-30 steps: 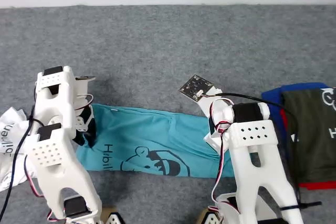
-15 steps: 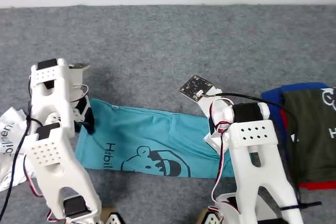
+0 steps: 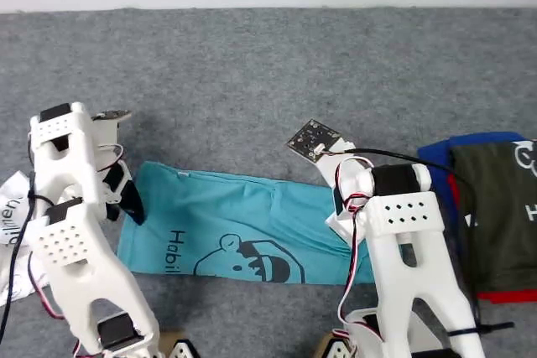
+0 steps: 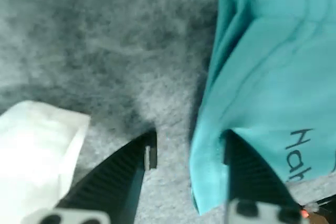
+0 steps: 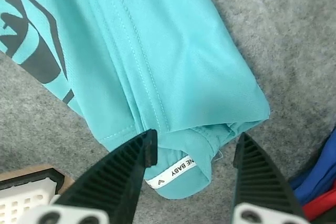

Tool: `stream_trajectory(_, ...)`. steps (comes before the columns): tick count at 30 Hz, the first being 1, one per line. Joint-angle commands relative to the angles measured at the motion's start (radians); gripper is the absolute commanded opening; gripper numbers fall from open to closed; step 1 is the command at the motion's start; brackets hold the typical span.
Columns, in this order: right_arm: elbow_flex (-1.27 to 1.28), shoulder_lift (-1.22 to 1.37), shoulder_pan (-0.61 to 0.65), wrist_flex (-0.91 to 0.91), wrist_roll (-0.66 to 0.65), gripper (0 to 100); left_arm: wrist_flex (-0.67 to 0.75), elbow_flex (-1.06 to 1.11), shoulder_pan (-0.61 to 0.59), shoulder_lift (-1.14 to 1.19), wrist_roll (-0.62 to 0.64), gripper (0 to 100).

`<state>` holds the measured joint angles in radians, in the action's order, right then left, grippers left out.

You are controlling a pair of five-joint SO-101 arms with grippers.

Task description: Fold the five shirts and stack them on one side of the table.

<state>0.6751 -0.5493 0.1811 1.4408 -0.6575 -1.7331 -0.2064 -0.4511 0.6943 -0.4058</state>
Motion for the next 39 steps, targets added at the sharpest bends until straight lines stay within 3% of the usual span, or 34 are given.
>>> stream_trajectory(1, -0.003, -0.030, -0.005, -0.002, 0.011, 24.5, -0.021, -0.005, -0.014, -0.049, -0.012, 24)
stream_trajectory(7, -0.003, -0.030, -0.007, -0.002, 0.009, 24.5, -0.023, 0.025, -0.014, -0.256, -0.009, 24)
stream_trajectory(16, -0.003, -0.030, -0.005, -0.004, 0.011, 24.5, 0.000, 0.321, 0.071, -0.621, 0.084, 24)
stream_trajectory(24, -0.003, -0.030, -0.010, -0.004, 0.011, 24.5, 0.284, 0.564, 0.068, -0.542, 0.081, 24)
stream_trajectory(39, -0.003, -0.030, -0.008, -0.004, 0.012, 24.5, 0.379, 0.555, 0.000, -0.396, -0.041, 24)
